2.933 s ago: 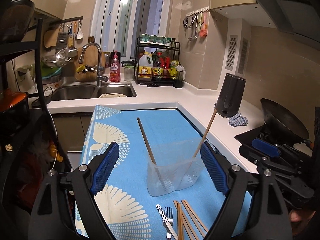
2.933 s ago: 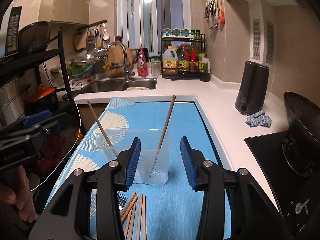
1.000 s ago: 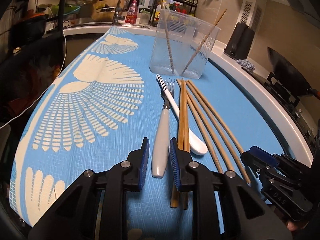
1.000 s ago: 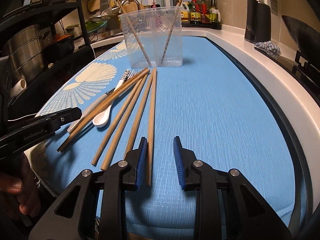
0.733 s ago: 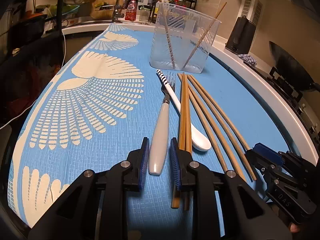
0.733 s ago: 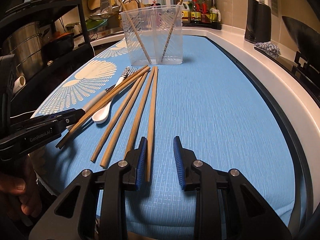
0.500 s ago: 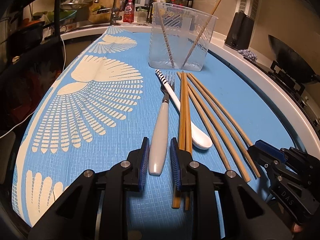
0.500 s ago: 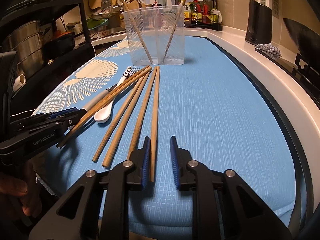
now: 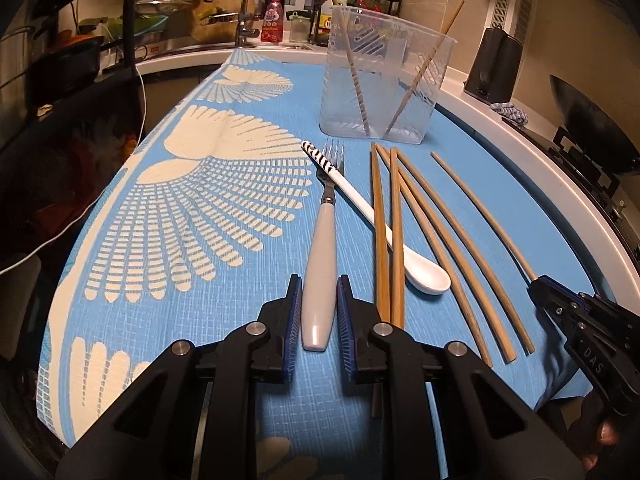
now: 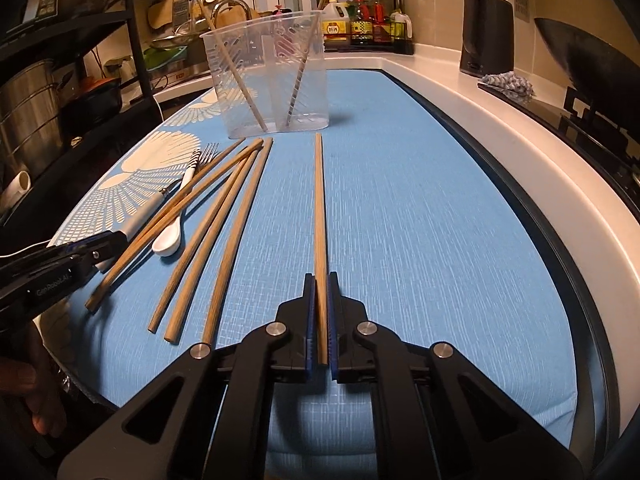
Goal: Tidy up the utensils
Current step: 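Close the right tool on a single wooden chopstick and lift it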
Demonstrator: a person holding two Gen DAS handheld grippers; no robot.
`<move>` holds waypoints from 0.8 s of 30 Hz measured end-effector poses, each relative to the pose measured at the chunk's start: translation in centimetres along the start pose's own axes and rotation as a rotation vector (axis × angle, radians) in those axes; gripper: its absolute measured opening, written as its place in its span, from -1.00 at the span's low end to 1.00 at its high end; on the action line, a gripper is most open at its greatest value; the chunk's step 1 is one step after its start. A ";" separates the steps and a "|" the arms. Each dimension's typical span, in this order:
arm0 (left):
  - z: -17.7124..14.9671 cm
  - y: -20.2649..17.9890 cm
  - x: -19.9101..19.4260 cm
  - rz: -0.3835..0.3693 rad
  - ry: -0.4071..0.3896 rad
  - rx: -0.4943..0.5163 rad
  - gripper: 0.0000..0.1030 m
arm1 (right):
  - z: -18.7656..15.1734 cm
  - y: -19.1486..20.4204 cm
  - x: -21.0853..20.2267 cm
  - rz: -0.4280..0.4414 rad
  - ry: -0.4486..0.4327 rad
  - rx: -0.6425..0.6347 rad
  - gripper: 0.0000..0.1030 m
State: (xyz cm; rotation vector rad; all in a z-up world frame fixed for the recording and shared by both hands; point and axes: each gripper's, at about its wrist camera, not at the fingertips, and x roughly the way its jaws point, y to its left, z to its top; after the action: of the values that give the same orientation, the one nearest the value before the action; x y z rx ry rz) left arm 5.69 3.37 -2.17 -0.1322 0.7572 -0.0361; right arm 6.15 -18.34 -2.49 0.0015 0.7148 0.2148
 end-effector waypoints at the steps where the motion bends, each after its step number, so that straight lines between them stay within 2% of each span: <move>1: 0.0 0.0 0.0 -0.001 0.000 -0.003 -0.64 | 0.0 -0.1 0.0 0.004 -0.001 0.005 -0.85; 9: -0.3 0.1 -0.1 0.001 -0.021 -0.019 -0.63 | -0.6 -0.3 -0.4 0.025 -0.023 0.010 -0.82; 24: -0.6 -0.1 -0.3 0.010 -0.047 -0.012 -0.63 | -0.9 0.0 -0.5 0.009 -0.049 -0.006 -0.82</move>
State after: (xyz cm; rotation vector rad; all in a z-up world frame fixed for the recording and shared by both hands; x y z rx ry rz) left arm 5.10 3.22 -2.41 -0.1405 0.7115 -0.0188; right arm 5.18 -18.53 -2.82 0.0041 0.6653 0.2251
